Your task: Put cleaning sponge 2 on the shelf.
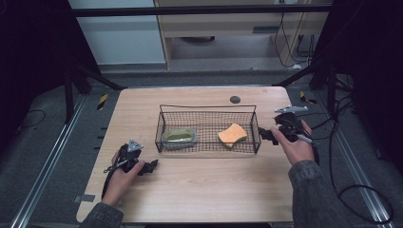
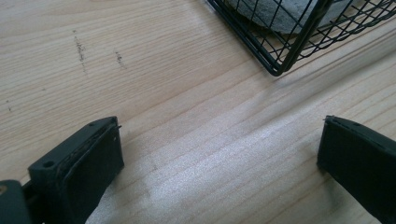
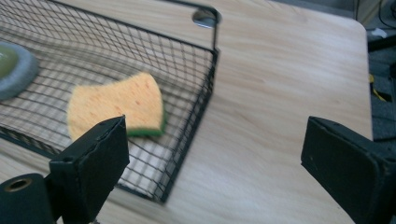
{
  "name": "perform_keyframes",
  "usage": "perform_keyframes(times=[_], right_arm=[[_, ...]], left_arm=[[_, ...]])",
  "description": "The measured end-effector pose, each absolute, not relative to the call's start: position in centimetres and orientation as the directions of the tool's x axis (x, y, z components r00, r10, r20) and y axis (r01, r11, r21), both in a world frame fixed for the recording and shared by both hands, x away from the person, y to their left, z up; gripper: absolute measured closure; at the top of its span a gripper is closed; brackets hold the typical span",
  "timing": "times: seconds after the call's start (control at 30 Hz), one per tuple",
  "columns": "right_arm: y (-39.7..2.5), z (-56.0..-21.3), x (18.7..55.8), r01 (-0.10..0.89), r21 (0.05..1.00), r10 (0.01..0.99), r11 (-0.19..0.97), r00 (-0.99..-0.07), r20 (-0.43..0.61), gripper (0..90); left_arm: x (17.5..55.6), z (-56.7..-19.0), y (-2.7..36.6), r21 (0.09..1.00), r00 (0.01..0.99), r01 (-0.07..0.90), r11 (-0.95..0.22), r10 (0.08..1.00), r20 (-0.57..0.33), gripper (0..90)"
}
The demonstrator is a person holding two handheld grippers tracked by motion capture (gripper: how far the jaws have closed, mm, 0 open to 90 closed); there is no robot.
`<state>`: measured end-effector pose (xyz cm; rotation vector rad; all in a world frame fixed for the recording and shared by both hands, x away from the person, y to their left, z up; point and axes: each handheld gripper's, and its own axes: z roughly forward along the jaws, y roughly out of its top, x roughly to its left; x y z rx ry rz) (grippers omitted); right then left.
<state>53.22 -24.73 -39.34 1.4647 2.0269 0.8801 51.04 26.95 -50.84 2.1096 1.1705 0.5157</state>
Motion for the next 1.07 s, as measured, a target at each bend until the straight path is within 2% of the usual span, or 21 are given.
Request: perform_keyframes(times=[0.1, 0.23, 0.43, 0.6, 0.7, 0.83, 0.93, 1.07], right_arm=[[-26.2, -40.7, 52.2, 0.657, 0.724, 0.955, 0.212, -0.298, -0.01, 11.8], [-27.3, -42.8, 51.3, 0.68, 0.702, 0.957, 0.209, -0.29, -0.004, 10.7], [-27.4, -46.5, 51.1, 0.712, 0.675, 0.963, 0.196, -0.27, 0.005, 11.1], [-27.7, -48.9, 51.6, 0.714, 0.675, 0.977, 0.183, -0.209, -0.044, 14.1], [-27.8, -50.1, 52.0, 0.728, 0.67, 0.985, 0.148, -0.167, -0.036, 12.6], [-27.6, -50.5, 52.7, 0.708, 0.699, 0.99, 0.098, -0.138, 0.001, 12.0], [-27.2, -51.1, 52.9, 0.674, 0.734, 0.992, 0.084, -0.128, 0.003, 5.9], [-27.1, -51.2, 52.9, 0.677, 0.731, 0.992, 0.084, -0.123, 0.0, 5.1]], left_arm=[[51.0, -50.8, 26.9, 0.711, 0.519, 0.593, -0.379, 0.854, 0.022, 0.0], [51.0, -50.8, 26.9, 0.71, 0.519, 0.593, -0.379, 0.855, 0.022, 0.0], [51.0, -50.8, 26.9, 0.711, 0.519, 0.593, -0.378, 0.855, 0.022, 0.0], [51.0, -50.8, 26.9, 0.71, 0.519, 0.593, -0.378, 0.855, 0.022, 0.0], [51.0, -50.8, 26.9, 0.711, 0.518, 0.593, -0.377, 0.855, 0.021, 0.0], [51.1, -50.8, 26.9, 0.711, 0.519, 0.593, -0.378, 0.855, 0.022, 0.0], [51.1, -50.8, 26.9, 0.711, 0.519, 0.593, -0.378, 0.854, 0.021, 0.0], [51.1, -50.8, 26.9, 0.711, 0.522, 0.592, -0.38, 0.853, 0.022, 0.0]])
